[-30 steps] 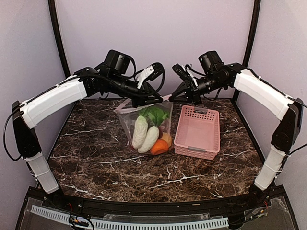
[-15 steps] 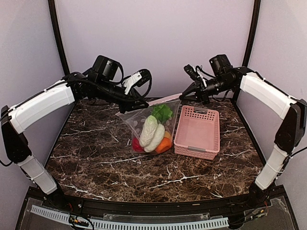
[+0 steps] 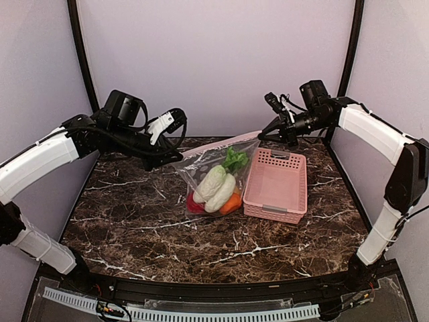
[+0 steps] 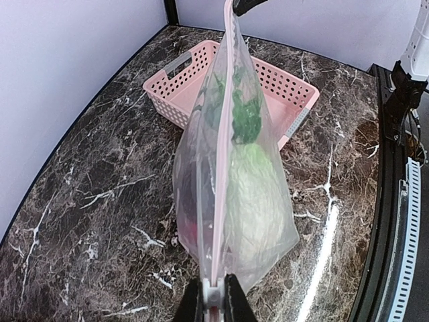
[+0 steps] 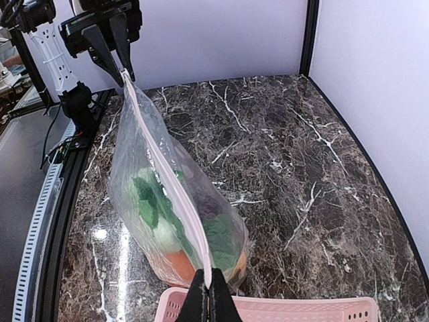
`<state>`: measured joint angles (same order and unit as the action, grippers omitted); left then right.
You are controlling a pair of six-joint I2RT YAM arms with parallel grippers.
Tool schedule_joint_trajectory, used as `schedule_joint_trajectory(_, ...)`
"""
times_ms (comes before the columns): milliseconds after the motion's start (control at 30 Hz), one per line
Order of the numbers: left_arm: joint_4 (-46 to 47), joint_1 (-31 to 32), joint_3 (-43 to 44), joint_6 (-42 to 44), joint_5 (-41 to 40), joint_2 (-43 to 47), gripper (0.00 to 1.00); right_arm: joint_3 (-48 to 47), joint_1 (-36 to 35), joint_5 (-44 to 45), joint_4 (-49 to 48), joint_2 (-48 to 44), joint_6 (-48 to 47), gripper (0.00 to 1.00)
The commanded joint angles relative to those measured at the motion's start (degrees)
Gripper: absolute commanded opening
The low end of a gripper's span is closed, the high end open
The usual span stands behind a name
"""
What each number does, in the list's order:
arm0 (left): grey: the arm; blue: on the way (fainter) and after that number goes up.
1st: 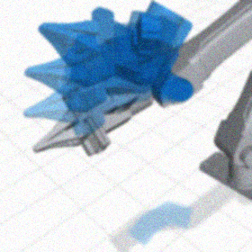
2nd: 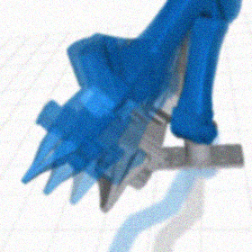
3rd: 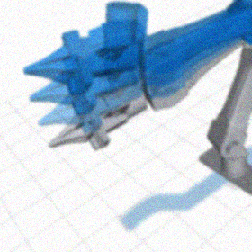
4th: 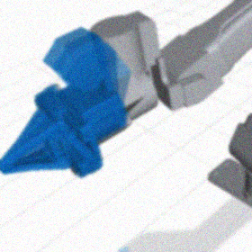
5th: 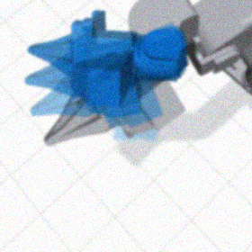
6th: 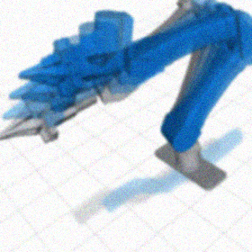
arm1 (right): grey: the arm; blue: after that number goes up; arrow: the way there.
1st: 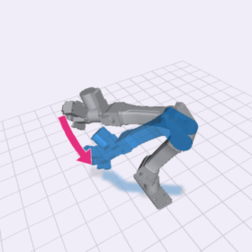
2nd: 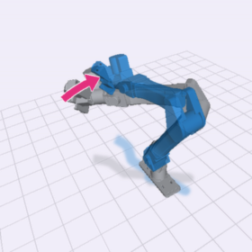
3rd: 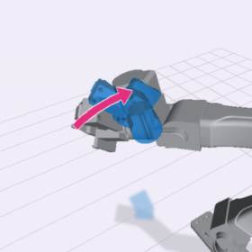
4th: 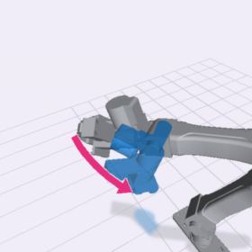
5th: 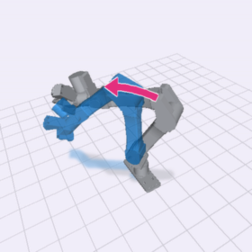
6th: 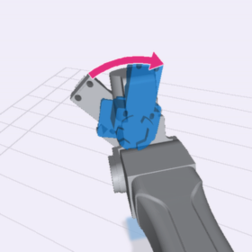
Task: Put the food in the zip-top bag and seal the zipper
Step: Zip the zipper of the food storage bag.
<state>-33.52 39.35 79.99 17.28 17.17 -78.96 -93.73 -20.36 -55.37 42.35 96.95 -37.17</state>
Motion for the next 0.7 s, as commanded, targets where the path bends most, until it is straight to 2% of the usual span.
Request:
schedule_joint_trajectory(0, -5.36, -1.24, -3.22, -1.00, -3.91, 4.14, 0.01, 0.48, 2.17, 3.08, -1.73, -0.94, 0.99, 0.00)
schedule_joint_trajectory(300, -4.04, -1.56, -5.21, -1.77, -4.78, 5.83, 0.02, 0.44, 2.22, 2.40, -2.15, -0.53, 1.72, 0.00)
schedule_joint_trajectory(333, -3.65, -1.60, -5.33, -1.88, -4.78, 5.83, 0.12, 0.47, 2.17, 2.26, -2.16, -0.53, 1.81, 0.00)
schedule_joint_trajectory(367, -3.35, -1.57, -5.55, -2.48, -4.82, 5.83, 0.28, 0.52, 2.17, 2.05, -2.18, -0.61, 1.83, 0.00)
schedule_joint_trajectory(433, -1.35, -1.64, -7.00, -4.65, -4.80, 6.17, 0.47, 0.70, 2.17, 1.83, -2.24, -0.78, 1.90, 0.00)
schedule_joint_trajectory(500, 2.84, -1.65, -10.28, -7.60, -2.56, 7.13, 0.55, 0.99, 2.10, 1.49, -2.30, -0.79, 2.05, 0.00)
schedule_joint_trajectory(667, 20.60, -1.67, -20.73, -17.50, 2.83, 10.01, 0.58, 1.27, 1.91, 0.72, -2.15, -0.62, 2.19, 0.00)
